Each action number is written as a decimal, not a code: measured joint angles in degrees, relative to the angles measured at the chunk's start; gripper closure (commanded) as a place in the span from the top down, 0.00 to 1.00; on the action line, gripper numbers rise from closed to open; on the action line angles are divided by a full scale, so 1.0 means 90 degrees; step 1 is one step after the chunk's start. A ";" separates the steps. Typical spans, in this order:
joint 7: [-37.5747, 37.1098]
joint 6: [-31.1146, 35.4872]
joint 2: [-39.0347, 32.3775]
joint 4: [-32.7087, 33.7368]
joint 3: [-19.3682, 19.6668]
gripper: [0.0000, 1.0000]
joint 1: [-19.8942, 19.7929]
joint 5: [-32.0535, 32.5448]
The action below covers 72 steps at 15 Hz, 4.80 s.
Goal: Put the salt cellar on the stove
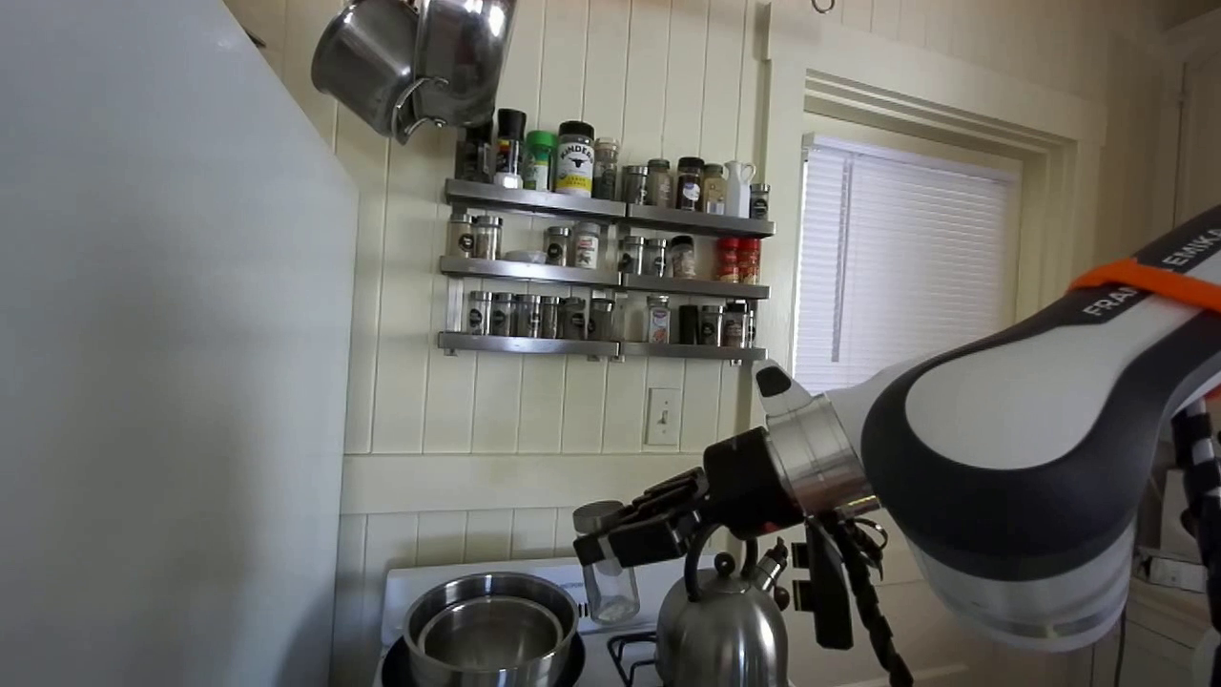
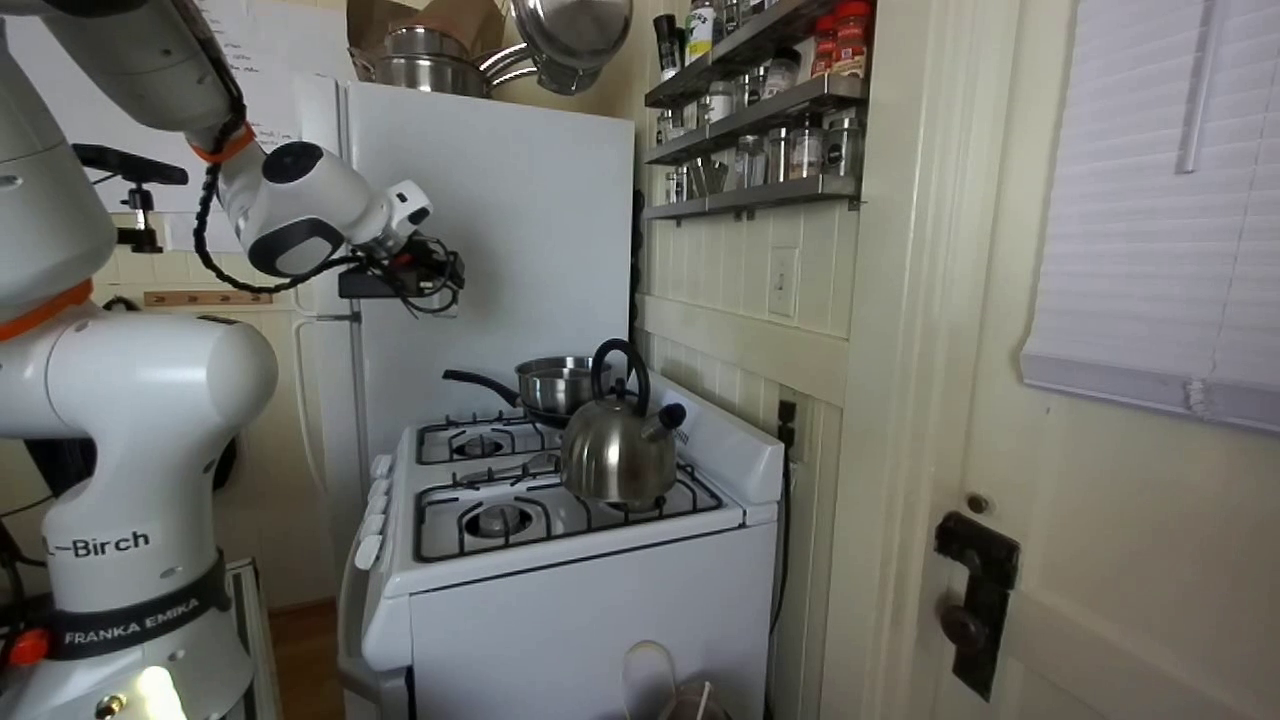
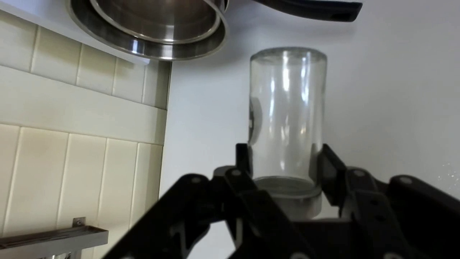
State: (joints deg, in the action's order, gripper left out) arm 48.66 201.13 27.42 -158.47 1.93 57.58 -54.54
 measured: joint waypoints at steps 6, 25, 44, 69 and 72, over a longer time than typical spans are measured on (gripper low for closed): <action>-0.0365 0.0752 -0.0039 0.0038 0.0467 0.23 0.0578 0.0000; -0.3227 0.2652 -0.2197 0.0026 0.2214 0.48 0.3070 -0.1408; -0.4556 0.3226 -0.3773 0.0033 0.0124 0.23 0.0566 -0.1453; -0.6170 0.4485 -0.5420 0.0327 -0.0680 0.23 -0.0651 -0.0752; -0.6519 0.4485 -0.5648 0.0337 -0.0680 0.23 -0.0596 -0.0545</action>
State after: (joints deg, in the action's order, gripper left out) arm -10.01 241.50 -23.41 -155.44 -4.19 52.22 -59.45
